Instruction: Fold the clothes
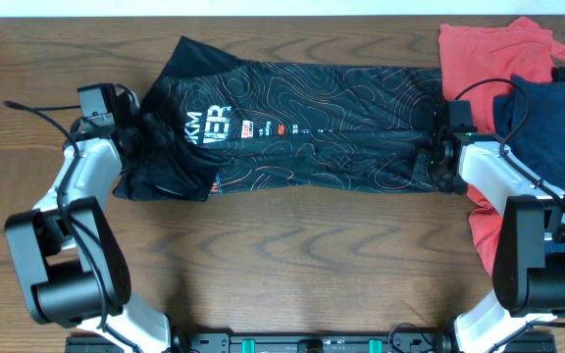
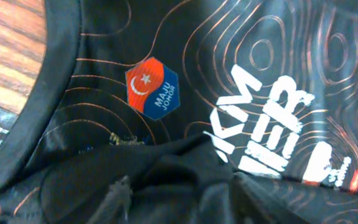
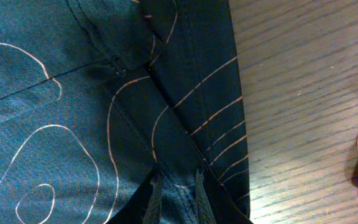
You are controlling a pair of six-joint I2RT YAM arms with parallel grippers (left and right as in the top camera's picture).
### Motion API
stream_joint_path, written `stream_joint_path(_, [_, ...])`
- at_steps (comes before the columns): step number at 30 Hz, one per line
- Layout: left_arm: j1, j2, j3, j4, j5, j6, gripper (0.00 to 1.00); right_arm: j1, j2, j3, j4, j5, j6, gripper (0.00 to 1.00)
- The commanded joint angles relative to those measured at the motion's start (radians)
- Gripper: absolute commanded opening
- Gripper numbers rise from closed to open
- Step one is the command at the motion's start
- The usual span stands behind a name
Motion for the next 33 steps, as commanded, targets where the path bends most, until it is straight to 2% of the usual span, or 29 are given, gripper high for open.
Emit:
stream_joint_path(1, [-0.003, 0.033, -0.010, 0.012, -0.012, 0.021, 0.47, -0.010, 0.014, -0.015, -0.011, 0.014, 0.012, 0.18])
stream_joint_path(3, [-0.003, 0.044, -0.010, 0.016, -0.012, 0.021, 0.46, -0.010, 0.014, -0.015, -0.011, 0.014, 0.012, 0.18])
stream_joint_path(5, [-0.003, 0.054, -0.010, 0.022, -0.012, 0.021, 0.39, -0.010, 0.014, -0.015, -0.011, 0.014, 0.012, 0.18])
stream_joint_path(6, [-0.003, 0.056, -0.010, 0.026, -0.012, 0.021, 0.31, -0.010, 0.014, -0.015, -0.011, 0.014, 0.012, 0.18])
stream_joint_path(8, [-0.003, 0.058, -0.010, 0.043, -0.012, 0.021, 0.06, -0.010, 0.014, -0.015, -0.011, 0.014, 0.012, 0.18])
stream_joint_path(14, [-0.002, 0.053, 0.018, 0.154, -0.012, 0.000, 0.06, -0.010, 0.014, -0.015, -0.011, 0.014, 0.012, 0.18])
stream_joint_path(18, [0.002, 0.053, 0.043, 0.237, -0.013, -0.066, 0.06, -0.010, 0.014, -0.015, -0.011, 0.014, 0.012, 0.18])
stream_joint_path(20, [0.005, 0.053, 0.043, 0.269, -0.013, -0.119, 0.07, -0.010, 0.014, -0.015, -0.010, 0.014, 0.012, 0.18])
stream_joint_path(22, [0.005, 0.053, 0.043, 0.267, -0.013, -0.119, 0.07, -0.010, 0.014, -0.015, -0.002, 0.014, 0.012, 0.19])
stream_joint_path(23, [0.005, 0.053, 0.043, 0.256, -0.013, -0.118, 0.12, -0.010, 0.014, -0.015, 0.005, 0.014, 0.012, 0.19])
stream_joint_path(25, [0.005, 0.053, 0.042, 0.208, -0.013, -0.114, 0.37, -0.010, 0.014, -0.015, 0.026, 0.014, 0.012, 0.20])
stream_joint_path(26, [0.005, 0.053, 0.042, 0.174, -0.013, -0.109, 0.46, -0.010, 0.014, -0.015, 0.042, 0.015, 0.012, 0.22])
stream_joint_path(28, [0.005, 0.053, 0.042, 0.081, -0.013, -0.083, 0.49, -0.010, 0.014, -0.015, 0.067, 0.013, 0.005, 0.25])
stream_joint_path(33, [0.005, 0.053, 0.023, -0.134, -0.099, -0.069, 0.49, -0.010, 0.014, -0.015, 0.091, 0.011, -0.031, 0.24])
